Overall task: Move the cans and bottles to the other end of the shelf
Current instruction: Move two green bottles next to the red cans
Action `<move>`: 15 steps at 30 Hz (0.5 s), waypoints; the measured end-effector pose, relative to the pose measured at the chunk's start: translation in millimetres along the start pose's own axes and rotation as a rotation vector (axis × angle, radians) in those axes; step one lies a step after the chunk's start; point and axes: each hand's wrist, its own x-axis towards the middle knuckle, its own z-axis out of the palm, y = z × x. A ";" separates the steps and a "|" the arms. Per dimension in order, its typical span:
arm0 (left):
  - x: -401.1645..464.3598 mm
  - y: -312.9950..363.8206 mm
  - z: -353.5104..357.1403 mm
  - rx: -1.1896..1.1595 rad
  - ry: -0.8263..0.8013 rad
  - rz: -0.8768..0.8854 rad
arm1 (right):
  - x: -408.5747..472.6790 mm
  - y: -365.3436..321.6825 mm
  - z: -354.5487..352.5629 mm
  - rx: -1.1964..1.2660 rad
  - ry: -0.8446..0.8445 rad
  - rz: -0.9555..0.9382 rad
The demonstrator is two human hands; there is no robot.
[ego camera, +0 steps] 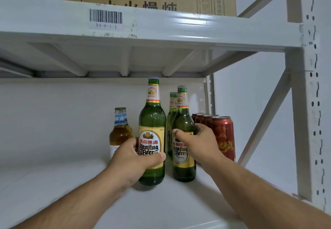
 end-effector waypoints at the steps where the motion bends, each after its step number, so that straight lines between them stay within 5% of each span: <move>1: -0.7 -1.1 -0.5 0.000 -0.002 -0.006 | -0.6 0.6 0.3 0.012 -0.008 -0.006; 15: -1.3 -15.7 -3.7 -0.049 -0.004 -0.021 | -20.8 15.8 -5.7 -0.272 -0.112 0.001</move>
